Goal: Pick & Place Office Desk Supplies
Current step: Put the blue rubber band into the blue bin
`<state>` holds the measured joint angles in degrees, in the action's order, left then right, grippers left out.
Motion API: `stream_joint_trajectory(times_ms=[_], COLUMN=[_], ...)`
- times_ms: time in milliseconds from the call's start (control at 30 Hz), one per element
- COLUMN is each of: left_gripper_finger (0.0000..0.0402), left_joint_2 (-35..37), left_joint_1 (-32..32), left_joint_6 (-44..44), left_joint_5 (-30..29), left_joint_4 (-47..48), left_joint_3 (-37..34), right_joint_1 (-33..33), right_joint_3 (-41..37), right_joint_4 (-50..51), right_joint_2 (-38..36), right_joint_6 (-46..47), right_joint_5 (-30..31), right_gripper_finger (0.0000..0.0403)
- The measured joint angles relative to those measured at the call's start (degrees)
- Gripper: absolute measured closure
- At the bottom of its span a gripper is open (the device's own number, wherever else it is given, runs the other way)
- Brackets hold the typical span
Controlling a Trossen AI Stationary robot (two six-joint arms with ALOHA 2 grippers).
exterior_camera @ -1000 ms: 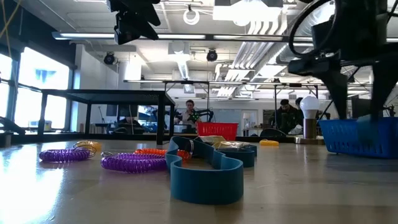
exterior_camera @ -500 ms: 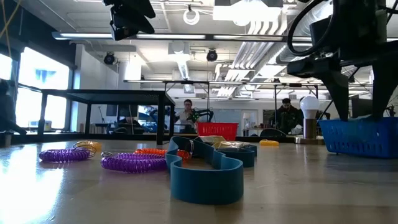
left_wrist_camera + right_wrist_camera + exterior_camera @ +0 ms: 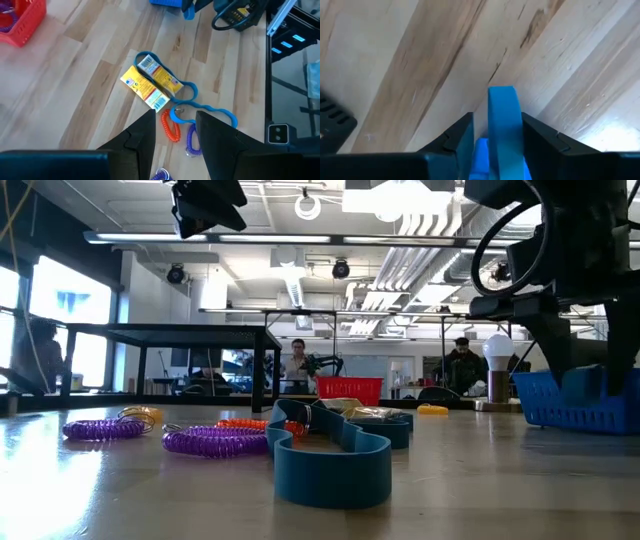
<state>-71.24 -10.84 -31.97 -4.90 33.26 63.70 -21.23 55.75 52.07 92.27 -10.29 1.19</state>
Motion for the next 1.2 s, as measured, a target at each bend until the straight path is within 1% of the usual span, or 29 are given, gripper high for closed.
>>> stream_joint_trajectory(times_ms=[100,300,333,467,600,700,800,900,1067,1200], left_gripper_finger=[0.0266,0.0266,0.0266,0.0266,0.0266,0.0266,0.0266,0.0266,0.0266,0.0266], left_joint_2=[0.0,0.0,0.0,0.0,0.0,0.0,0.0,0.0,0.0,0.0], left_joint_1=[-0.2,-0.2,-0.2,0.4,2.1,3.9,6.0,7.8,10.3,11.5], left_joint_6=[0.0,0.0,0.0,0.5,1.5,1.7,2.3,2.6,2.6,2.7], left_joint_5=[-0.1,-0.1,-0.2,-1.4,-1.4,0.4,2.6,2.8,2.8,2.8], left_joint_4=[0.0,0.0,0.0,0.0,0.0,0.0,0.0,0.0,0.0,0.0], left_joint_3=[0.0,0.0,0.0,0.0,0.0,0.0,0.0,0.0,0.0,0.0], right_joint_1=[0.0,0.0,0.0,0.0,0.0,-0.2,-0.4,-0.6,-0.2,1.3], right_joint_3=[0.0,0.0,0.0,0.9,3.6,5.2,5.8,5.8,5.4,3.2], right_joint_4=[-0.1,0.4,0.7,4.3,11.3,16.4,19.4,21.9,25.7,24.2], right_joint_2=[0.0,0.0,0.0,-0.1,-0.3,-1.6,-3.1,-5.3,-8.6,-11.1], right_joint_6=[0.0,0.1,0.2,3.3,7.2,10.6,14.8,21.1,34.7,42.3], right_joint_5=[0.1,0.8,1.4,6.2,10.5,12.5,14.4,16.5,15.8,10.7], right_gripper_finger=[0.0293,0.0382,0.0391,0.0398,0.0400,0.0400,0.0401,0.0401,0.0401,0.0401])
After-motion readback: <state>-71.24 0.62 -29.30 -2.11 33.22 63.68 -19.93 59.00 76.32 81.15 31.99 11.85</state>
